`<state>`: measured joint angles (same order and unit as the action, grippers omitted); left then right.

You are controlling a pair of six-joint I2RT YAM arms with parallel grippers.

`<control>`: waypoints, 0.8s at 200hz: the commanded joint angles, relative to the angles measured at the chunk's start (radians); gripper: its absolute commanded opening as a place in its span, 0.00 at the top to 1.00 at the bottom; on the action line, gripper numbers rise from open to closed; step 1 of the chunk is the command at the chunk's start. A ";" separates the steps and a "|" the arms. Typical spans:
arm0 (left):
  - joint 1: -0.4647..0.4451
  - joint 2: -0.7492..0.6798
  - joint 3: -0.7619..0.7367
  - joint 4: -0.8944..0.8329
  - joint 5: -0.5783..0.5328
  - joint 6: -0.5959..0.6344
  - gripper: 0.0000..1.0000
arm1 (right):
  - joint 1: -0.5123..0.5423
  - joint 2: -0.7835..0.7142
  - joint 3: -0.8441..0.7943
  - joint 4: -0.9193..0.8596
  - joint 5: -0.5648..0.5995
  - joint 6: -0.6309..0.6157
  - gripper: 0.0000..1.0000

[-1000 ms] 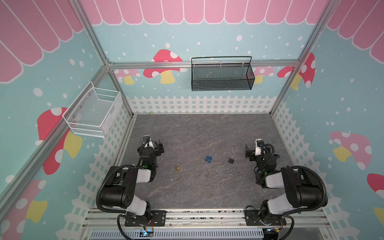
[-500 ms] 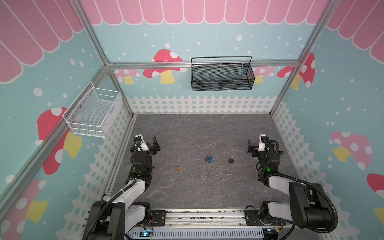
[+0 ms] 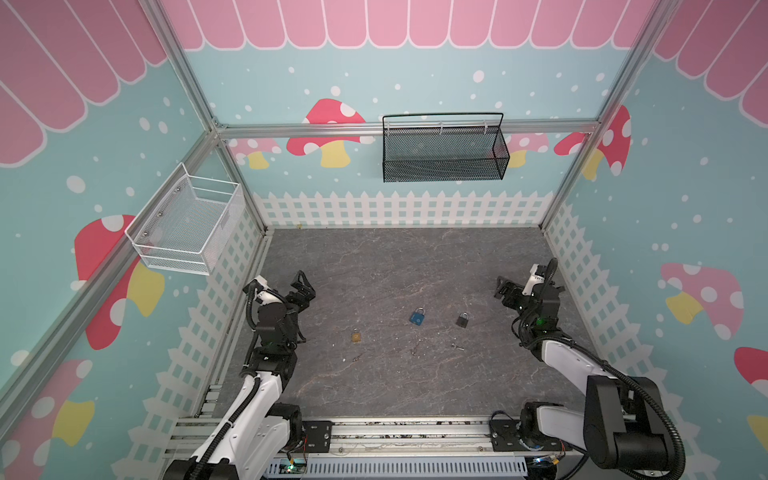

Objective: Unlock with the key
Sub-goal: 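Move both grippers forward toward the padlocks and keys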

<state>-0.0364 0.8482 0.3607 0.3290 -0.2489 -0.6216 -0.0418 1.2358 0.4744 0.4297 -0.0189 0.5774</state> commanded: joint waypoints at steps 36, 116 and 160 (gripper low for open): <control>0.004 -0.020 0.079 -0.280 0.191 -0.109 0.00 | -0.003 -0.020 0.061 -0.202 -0.174 0.081 0.03; -0.260 -0.016 0.137 -0.475 0.226 -0.126 0.00 | 0.127 0.001 0.141 -0.459 -0.254 -0.032 0.03; -0.445 0.000 0.148 -0.528 0.183 -0.182 0.00 | 0.284 -0.024 0.154 -0.601 -0.195 -0.084 0.03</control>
<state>-0.4042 0.8433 0.4850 -0.1394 -0.0338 -0.7464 0.1867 1.2392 0.6025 -0.0494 -0.2428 0.5415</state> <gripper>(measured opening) 0.997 0.975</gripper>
